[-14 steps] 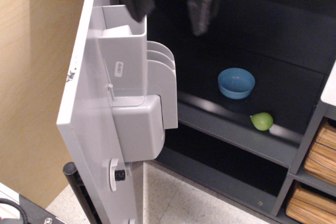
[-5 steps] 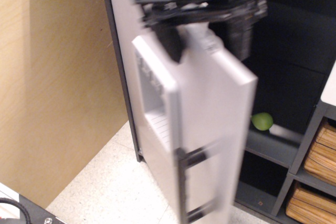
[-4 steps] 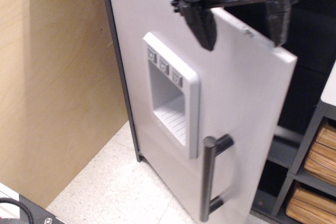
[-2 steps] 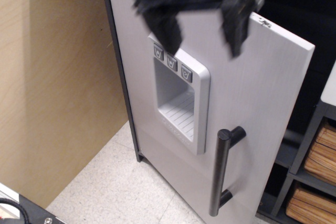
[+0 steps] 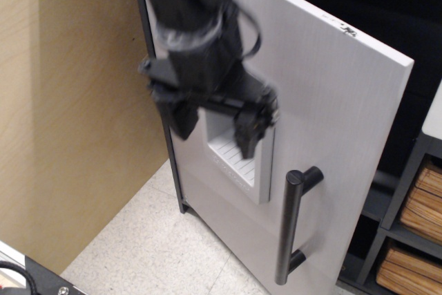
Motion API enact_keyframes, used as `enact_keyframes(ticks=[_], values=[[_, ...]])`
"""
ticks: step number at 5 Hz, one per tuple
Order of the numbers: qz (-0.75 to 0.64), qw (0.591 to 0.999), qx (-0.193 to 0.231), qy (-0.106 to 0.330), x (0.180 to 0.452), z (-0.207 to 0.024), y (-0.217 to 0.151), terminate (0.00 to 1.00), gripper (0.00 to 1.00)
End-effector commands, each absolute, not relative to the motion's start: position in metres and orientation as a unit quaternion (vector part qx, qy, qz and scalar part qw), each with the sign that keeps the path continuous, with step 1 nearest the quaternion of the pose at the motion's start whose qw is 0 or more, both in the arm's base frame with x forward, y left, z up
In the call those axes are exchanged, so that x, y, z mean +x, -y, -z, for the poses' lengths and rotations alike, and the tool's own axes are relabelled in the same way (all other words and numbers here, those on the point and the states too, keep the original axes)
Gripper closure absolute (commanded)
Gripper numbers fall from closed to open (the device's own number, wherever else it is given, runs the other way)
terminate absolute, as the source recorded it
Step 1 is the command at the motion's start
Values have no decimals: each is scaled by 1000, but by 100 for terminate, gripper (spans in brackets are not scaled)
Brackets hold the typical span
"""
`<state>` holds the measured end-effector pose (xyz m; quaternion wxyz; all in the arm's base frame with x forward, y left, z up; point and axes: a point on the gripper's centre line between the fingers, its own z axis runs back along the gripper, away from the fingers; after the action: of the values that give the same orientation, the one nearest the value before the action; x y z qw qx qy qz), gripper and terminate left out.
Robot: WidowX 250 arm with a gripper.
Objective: Close fridge
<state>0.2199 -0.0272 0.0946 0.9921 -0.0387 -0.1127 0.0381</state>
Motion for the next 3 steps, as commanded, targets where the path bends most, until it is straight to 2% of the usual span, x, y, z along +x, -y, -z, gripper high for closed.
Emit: enact_keyframes(ticks=[1, 3], values=[[-56, 990, -14, 129, 252, -73, 21, 0, 0], [-67, 988, -21, 139, 280, -76, 38, 0, 0]])
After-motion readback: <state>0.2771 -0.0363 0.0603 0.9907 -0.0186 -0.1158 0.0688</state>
